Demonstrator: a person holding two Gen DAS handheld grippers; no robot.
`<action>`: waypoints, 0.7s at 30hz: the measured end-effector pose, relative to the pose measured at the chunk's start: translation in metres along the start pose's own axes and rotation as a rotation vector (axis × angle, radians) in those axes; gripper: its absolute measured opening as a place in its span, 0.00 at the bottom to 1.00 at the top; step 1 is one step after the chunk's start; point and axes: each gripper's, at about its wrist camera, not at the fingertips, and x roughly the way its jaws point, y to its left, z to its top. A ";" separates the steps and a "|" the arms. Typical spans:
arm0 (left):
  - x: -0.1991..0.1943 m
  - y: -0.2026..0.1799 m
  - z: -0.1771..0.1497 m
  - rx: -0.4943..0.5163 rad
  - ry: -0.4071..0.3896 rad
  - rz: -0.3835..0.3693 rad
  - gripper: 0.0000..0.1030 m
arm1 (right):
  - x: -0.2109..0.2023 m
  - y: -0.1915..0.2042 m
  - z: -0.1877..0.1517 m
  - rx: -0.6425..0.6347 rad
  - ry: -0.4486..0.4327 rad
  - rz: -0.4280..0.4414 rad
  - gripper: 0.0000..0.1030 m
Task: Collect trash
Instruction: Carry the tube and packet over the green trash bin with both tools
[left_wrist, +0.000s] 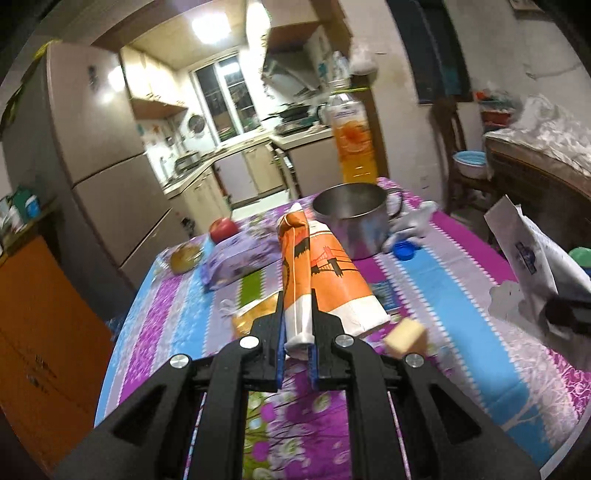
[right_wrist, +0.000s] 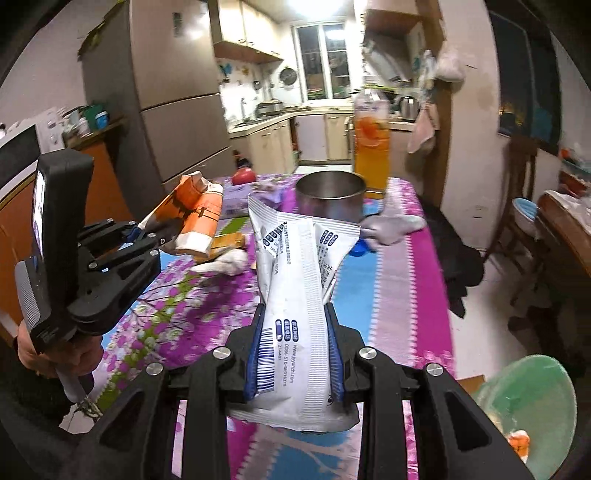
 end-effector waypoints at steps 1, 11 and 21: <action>0.000 -0.008 0.004 0.013 -0.004 -0.013 0.08 | -0.005 -0.008 -0.001 0.007 -0.002 -0.017 0.30; -0.013 -0.084 0.027 0.144 -0.066 -0.121 0.08 | -0.049 -0.075 -0.011 0.081 -0.013 -0.166 0.30; -0.021 -0.169 0.043 0.283 -0.092 -0.281 0.08 | -0.099 -0.149 -0.037 0.196 -0.008 -0.311 0.30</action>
